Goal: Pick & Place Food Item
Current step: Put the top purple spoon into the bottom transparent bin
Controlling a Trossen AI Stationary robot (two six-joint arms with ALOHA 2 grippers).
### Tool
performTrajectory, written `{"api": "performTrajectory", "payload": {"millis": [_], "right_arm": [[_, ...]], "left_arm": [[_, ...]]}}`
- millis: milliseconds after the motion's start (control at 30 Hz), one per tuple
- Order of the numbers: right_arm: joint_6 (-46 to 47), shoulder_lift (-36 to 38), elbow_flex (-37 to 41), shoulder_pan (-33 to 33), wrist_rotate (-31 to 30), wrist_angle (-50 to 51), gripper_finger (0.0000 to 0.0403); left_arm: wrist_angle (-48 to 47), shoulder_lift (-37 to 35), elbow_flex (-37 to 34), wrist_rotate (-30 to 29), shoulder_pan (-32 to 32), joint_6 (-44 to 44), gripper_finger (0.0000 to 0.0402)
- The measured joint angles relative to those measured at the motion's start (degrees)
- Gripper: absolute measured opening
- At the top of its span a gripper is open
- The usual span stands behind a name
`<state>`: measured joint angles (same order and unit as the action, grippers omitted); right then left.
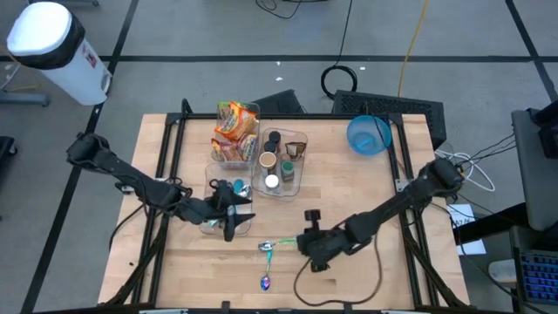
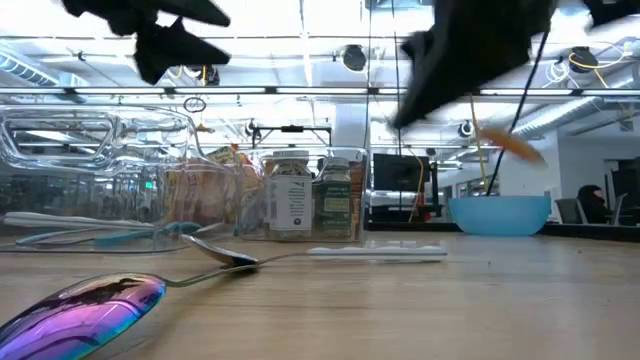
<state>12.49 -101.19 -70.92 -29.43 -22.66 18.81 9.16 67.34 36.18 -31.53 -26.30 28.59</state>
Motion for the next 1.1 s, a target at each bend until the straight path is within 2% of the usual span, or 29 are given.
{"api": "performTrajectory", "payload": {"millis": [67,167,267,467,633,900,1000,1100], "right_arm": [[-2.56,2.5,-0.05,-0.46,-7.72,0.08,0.0006],[-4.76,4.85,0.03,-0.67,-22.57,-1.34,0.0007],[-7.42,5.22,-0.08,-0.59,-30.71,-2.69,0.0005],[-14.64,2.3,-0.04,-0.67,-32.9,-9.38,0.0004],[-20.21,0.46,-0.04,-0.23,-33.32,-15.3,0.0004],[-20.77,0.42,-0.04,-0.19,-34.51,-17.12,0.0004],[-20.95,0.48,-0.06,-0.19,-34.31,-17.75,0.0004],[-20.82,0.44,-0.06,-0.19,-34.32,-17.71,0.0004]], "left_arm": [[3.83,0.4,0.0,-0.05,0.66,-1.35,0.0234],[10.11,1.57,0.0,-0.01,1.91,-3.13,0.0234],[16.86,3.48,0.02,1.86,3.25,-3.43,0.0234],[24.5,9.82,0.02,8.2,4.56,-3.74,0.0235],[29.24,14.56,0.02,7.9,4.7,-4.04,0.0234],[30.14,15.23,0.02,9.03,5.42,-3.8,0.0232],[30.09,15.23,0.02,9.03,5.52,-3.77,0.0205],[29.96,15.23,0.02,9.27,5.84,-2.75,0.0151]]}}
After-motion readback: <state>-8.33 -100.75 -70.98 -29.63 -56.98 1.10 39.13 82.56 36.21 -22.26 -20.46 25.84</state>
